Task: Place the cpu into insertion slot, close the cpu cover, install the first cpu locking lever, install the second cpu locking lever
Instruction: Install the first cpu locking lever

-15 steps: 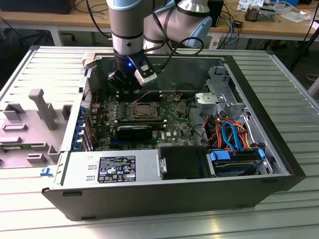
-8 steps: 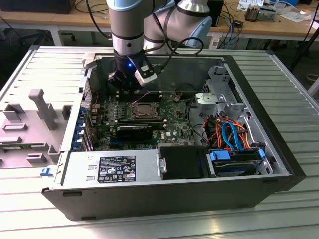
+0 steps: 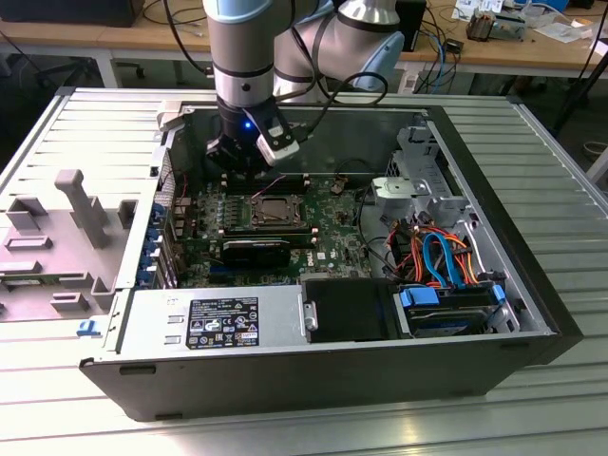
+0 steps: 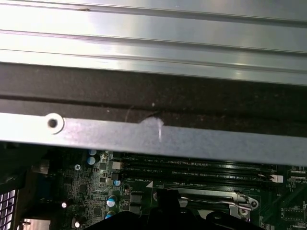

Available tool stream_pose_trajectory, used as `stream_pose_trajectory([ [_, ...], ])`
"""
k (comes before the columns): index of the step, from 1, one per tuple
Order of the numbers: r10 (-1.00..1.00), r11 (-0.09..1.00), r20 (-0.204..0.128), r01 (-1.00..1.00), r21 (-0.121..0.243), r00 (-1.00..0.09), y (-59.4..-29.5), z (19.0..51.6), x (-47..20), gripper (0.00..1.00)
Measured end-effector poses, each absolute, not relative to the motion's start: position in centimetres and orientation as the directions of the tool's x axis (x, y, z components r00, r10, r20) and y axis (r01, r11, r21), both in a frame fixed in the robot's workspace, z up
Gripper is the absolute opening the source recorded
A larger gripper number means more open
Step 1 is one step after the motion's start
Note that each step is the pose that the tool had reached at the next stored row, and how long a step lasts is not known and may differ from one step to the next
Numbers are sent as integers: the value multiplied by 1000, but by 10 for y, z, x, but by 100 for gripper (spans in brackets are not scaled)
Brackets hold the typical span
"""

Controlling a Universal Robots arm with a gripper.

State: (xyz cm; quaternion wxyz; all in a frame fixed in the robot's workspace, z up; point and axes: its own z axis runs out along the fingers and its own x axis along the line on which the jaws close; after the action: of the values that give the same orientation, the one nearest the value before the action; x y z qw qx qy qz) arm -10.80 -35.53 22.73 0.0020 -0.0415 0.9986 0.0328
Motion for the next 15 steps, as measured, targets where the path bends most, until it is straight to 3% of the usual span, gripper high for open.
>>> stream_pose_trajectory([
  [15, -83, 994, -7, -83, 65, -997, -355, 224, -108, 11],
])
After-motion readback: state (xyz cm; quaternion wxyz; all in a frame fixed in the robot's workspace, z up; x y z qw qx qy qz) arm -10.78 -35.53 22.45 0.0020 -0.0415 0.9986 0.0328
